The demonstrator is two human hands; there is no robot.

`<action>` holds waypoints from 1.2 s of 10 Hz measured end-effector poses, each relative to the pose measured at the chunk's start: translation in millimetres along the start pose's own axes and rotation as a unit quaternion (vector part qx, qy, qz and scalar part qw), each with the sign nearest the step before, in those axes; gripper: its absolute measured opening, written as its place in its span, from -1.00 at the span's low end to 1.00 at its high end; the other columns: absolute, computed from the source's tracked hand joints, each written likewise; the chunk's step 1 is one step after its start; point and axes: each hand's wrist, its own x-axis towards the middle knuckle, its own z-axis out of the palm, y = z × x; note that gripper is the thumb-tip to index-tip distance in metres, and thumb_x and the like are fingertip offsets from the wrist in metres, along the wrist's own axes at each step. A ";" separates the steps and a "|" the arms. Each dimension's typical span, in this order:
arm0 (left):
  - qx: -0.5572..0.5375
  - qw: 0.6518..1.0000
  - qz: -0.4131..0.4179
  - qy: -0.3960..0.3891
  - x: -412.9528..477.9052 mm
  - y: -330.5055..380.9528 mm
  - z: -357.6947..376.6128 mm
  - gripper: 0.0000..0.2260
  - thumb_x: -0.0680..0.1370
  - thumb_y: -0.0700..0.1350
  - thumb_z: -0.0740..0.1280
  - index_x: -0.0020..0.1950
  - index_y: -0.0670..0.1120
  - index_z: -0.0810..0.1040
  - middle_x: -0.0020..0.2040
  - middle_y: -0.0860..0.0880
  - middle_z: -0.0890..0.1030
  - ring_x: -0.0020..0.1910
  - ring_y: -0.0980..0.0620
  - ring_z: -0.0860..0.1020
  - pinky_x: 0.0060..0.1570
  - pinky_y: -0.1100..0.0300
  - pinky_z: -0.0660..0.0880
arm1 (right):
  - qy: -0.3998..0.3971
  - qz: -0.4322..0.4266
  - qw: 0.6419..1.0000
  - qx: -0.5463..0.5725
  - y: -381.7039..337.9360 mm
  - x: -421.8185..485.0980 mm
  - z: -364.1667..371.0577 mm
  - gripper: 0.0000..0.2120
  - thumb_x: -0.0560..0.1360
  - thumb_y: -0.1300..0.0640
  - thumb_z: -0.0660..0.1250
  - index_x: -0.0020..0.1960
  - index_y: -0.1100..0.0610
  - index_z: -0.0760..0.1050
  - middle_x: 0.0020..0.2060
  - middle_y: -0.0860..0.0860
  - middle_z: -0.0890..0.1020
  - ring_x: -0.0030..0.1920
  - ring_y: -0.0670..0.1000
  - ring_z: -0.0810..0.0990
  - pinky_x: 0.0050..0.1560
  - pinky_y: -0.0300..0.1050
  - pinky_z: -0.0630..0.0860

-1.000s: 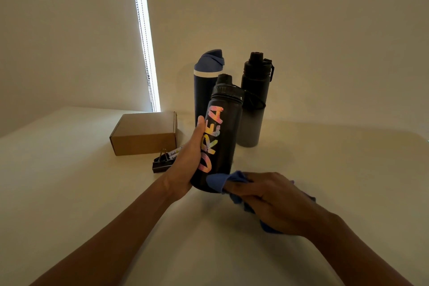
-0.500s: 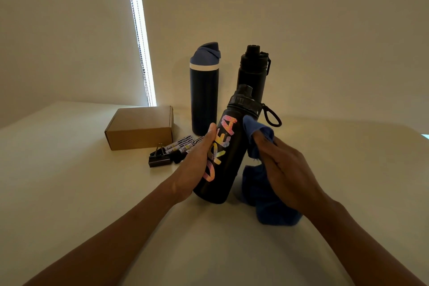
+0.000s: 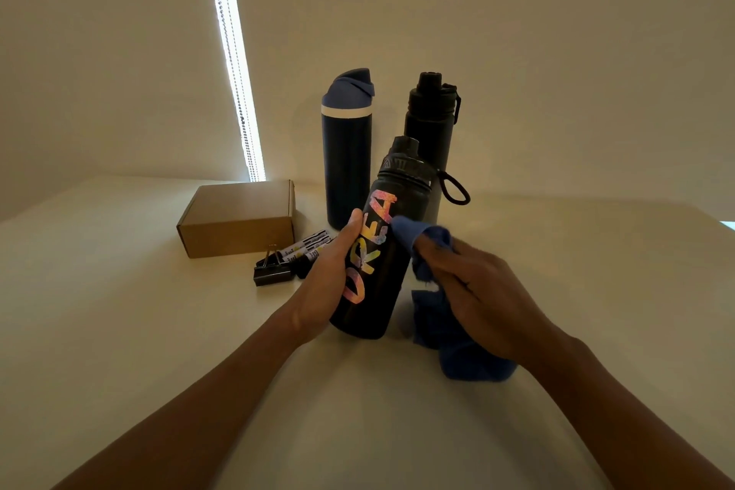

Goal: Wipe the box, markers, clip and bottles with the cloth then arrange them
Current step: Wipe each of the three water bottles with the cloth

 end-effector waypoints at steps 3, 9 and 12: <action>0.058 0.997 0.007 -0.045 -2.2 2.3 1.3 -0.44 0.66 0.27 -0.01 0.46 -0.07 0.40 -0.41 0.15 0.63 -0.53 0.19 0.47 -0.46 0.39 0.43 | 0.074 0.058 0.995 0.013 4.1 4.0 -5.7 -0.79 0.68 0.13 0.15 0.24 -0.03 0.50 -0.23 -0.29 0.46 -0.21 -0.27 0.53 -0.24 -0.45 0.39; 0.049 0.993 0.064 -0.090 5.9 -10.4 -0.9 -0.35 0.61 0.39 0.05 0.59 0.05 0.29 0.08 0.11 0.65 -0.02 0.29 0.63 0.04 0.32 0.55 | 0.017 0.071 0.996 0.048 -1.0 3.3 1.4 -0.75 0.68 0.05 0.14 0.23 0.04 0.54 -0.04 -0.10 0.64 -0.13 -0.18 0.60 -0.10 -0.32 0.43; -0.012 0.996 0.028 -0.089 9.5 -16.4 -2.2 -0.41 0.68 0.32 0.01 0.63 0.06 0.23 0.20 0.09 0.57 0.16 0.14 0.57 0.23 0.12 0.44 | -0.038 0.029 0.994 0.093 -10.0 2.6 -8.9 -0.72 0.66 0.21 0.21 0.21 -0.03 0.63 -0.14 -0.25 0.64 -0.11 -0.26 0.61 -0.08 -0.41 0.48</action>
